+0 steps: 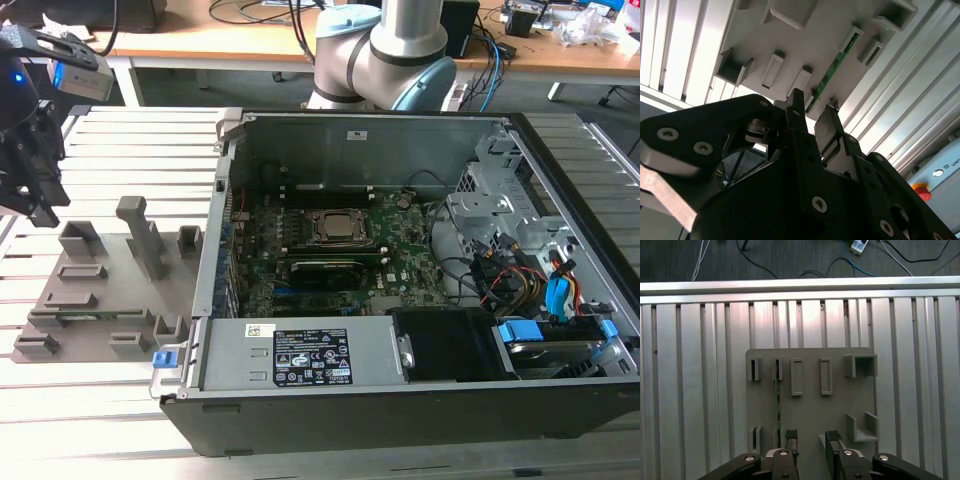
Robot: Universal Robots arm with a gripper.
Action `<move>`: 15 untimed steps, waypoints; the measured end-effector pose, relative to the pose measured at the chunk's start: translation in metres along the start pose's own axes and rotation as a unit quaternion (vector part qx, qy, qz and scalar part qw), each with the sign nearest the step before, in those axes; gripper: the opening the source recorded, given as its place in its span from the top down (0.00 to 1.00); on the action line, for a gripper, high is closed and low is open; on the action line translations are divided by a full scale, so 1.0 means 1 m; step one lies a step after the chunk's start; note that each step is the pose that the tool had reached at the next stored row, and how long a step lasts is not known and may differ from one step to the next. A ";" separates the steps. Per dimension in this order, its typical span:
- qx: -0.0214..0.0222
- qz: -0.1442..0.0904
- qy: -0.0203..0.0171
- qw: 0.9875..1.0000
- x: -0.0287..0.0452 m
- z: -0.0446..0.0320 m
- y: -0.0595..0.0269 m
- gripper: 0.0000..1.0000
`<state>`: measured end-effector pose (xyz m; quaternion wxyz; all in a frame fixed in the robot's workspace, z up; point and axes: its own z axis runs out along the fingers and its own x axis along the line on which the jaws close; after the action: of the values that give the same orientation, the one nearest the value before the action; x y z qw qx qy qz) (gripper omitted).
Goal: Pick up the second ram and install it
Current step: 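Pick up the second ram and move it above second insertion slot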
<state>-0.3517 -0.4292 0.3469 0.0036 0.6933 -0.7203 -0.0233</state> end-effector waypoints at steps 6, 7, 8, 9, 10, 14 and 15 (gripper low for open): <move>0.000 0.000 0.000 1.000 0.0001 0.0028 -0.0001 0.64; 0.000 0.000 0.000 1.000 0.0001 0.0035 -0.0001 0.64; 0.000 0.000 0.000 1.000 0.0001 0.0040 -0.0001 0.64; 0.000 0.000 0.000 1.000 0.0001 0.0045 -0.0002 0.64; 0.000 0.000 0.000 1.000 0.0001 0.0052 -0.0002 0.64; 0.000 0.000 0.000 1.000 0.0002 0.0079 -0.0003 0.64; 0.000 0.000 0.000 1.000 0.0002 0.0085 -0.0003 0.64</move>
<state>-0.3516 -0.4292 0.3385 0.0035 0.6933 -0.7203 -0.0233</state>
